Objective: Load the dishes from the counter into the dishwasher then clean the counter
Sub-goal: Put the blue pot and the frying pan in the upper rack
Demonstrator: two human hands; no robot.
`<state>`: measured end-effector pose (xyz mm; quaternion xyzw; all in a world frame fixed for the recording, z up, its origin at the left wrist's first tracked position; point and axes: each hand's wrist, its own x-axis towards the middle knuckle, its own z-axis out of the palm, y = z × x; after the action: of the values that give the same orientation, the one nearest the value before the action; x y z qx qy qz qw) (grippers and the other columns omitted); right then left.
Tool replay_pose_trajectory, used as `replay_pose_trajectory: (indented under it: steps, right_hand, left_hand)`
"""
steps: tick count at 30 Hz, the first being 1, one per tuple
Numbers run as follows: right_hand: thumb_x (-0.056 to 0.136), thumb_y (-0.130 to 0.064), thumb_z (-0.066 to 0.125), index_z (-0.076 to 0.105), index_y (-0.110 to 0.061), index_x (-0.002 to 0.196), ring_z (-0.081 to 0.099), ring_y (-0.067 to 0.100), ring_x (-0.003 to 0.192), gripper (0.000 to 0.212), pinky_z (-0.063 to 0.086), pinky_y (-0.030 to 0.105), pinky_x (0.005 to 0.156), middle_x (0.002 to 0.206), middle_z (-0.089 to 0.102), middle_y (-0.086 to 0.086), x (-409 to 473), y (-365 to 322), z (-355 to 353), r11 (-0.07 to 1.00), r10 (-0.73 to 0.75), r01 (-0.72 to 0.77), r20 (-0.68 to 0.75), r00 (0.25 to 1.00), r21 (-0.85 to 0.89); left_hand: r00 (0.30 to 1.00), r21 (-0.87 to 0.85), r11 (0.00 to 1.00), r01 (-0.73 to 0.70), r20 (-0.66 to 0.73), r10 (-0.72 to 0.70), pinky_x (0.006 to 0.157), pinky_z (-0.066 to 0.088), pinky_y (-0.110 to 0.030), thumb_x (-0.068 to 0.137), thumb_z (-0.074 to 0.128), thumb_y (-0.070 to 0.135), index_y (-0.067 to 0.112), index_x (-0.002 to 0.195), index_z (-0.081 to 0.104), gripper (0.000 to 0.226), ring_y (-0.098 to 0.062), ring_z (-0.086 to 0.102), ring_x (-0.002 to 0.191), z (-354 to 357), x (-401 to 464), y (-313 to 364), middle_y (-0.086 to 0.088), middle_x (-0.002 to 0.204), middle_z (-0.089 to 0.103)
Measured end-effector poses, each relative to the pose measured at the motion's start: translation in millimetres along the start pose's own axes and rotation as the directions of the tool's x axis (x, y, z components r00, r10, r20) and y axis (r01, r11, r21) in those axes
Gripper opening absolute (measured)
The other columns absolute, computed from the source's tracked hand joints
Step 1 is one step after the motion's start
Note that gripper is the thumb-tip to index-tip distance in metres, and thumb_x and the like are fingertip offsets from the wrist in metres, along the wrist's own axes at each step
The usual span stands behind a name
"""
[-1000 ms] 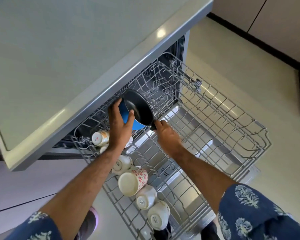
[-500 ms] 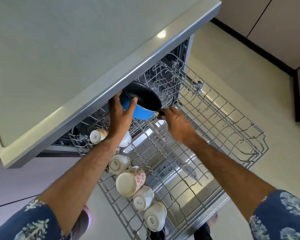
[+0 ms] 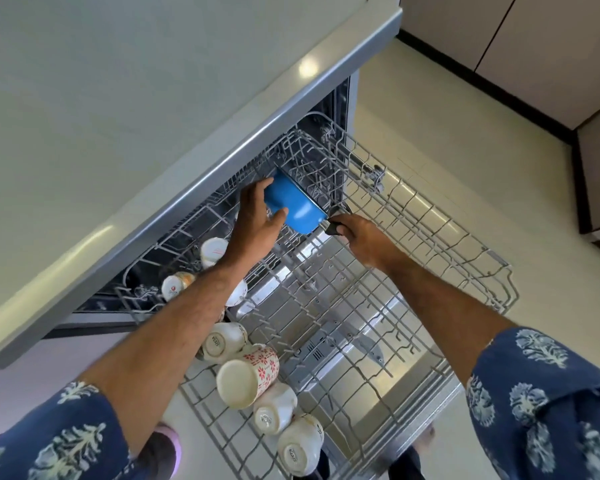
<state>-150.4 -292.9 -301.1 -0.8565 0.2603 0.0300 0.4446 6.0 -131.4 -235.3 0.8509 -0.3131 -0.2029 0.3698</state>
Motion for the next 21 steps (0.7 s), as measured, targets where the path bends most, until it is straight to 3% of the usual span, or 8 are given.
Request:
replay_pose_trajectory:
  steps: [4, 7, 9, 11, 16, 21]
  right_hand:
    - [0.105, -0.014, 0.043, 0.058, -0.011, 0.13, 0.058, 0.017, 0.091, 0.03, 0.034, 0.009, 0.065, 0.117, 0.063, 0.009, 1.7, -3.0, 1.5, 1.0, -0.008, 0.008, -0.029, 1.0, 0.003]
    - [0.105, -0.014, 0.041, 0.056, -0.012, 0.132, 0.059, 0.015, 0.089, 0.031, 0.037, 0.016, 0.067, 0.115, 0.062, 0.006, 4.3, -5.1, -2.4, 0.999, 0.031, -0.031, 0.022, 0.999, 0.008]
    - [0.105, -0.016, 0.041, 0.054, -0.015, 0.135, 0.058, 0.014, 0.095, 0.033, 0.041, 0.022, 0.08, 0.115, 0.06, 0.004, 8.1, -5.7, -9.6, 0.999, 0.052, -0.052, 0.085, 0.995, -0.007]
    - [0.103, -0.018, 0.047, 0.058, -0.016, 0.132, 0.057, 0.016, 0.102, 0.03, 0.045, 0.031, 0.088, 0.119, 0.063, 0.005, 9.2, -3.6, -14.2, 0.999, 0.046, -0.045, 0.056, 0.997, -0.019]
    - [0.1, -0.026, 0.056, 0.055, -0.02, 0.128, 0.059, 0.018, 0.098, 0.029, 0.051, 0.035, 0.085, 0.117, 0.062, 0.007, -0.2, 9.9, -6.1, 0.996, 0.01, -0.006, 0.052, 0.999, -0.084]
    - [0.1, -0.033, 0.052, 0.05, -0.027, 0.135, 0.051, 0.03, 0.111, 0.036, 0.049, 0.053, 0.094, 0.125, 0.053, 0.013, -5.9, 11.7, 7.5, 0.95, -0.028, -0.008, -0.109, 0.994, -0.312]
  left_hand:
    - [0.999, 0.039, 0.999, -0.031, -0.03, 0.032, 0.095, 0.048, -0.029, 0.093, 0.064, 0.014, 0.014, 0.149, 0.03, 0.065, -0.013, 0.04, 0.125, 6.8, 0.7, -0.3, -0.012, 0.149, 0.027]
    - [0.999, 0.044, 0.999, -0.024, -0.047, 0.026, 0.094, 0.046, -0.024, 0.093, 0.064, 0.012, 0.013, 0.15, 0.029, 0.067, -0.011, 0.039, 0.122, 11.5, 1.2, 2.3, -0.012, 0.151, 0.025]
    - [0.998, 0.054, 0.998, -0.032, -0.05, 0.035, 0.094, 0.045, -0.023, 0.093, 0.064, 0.013, 0.014, 0.15, 0.027, 0.068, -0.013, 0.04, 0.124, 14.0, 1.4, 1.3, -0.013, 0.152, 0.024]
    - [0.997, 0.06, 0.997, -0.045, -0.058, 0.049, 0.093, 0.044, -0.023, 0.092, 0.064, 0.015, 0.014, 0.15, 0.028, 0.068, -0.014, 0.04, 0.126, 14.9, 1.5, 0.0, -0.012, 0.151, 0.025]
    - [0.994, 0.066, 0.995, -0.07, -0.084, 0.075, 0.081, 0.039, -0.003, 0.091, 0.067, 0.018, 0.016, 0.149, 0.03, 0.069, -0.001, 0.036, 0.121, 15.2, 0.0, -5.5, -0.009, 0.151, 0.027]
    - [0.993, 0.072, 0.994, -0.081, -0.08, 0.086, 0.08, 0.046, -0.014, 0.093, 0.066, 0.023, 0.019, 0.152, 0.027, 0.071, -0.013, 0.039, 0.13, 15.6, -1.6, -9.7, -0.01, 0.155, 0.023]
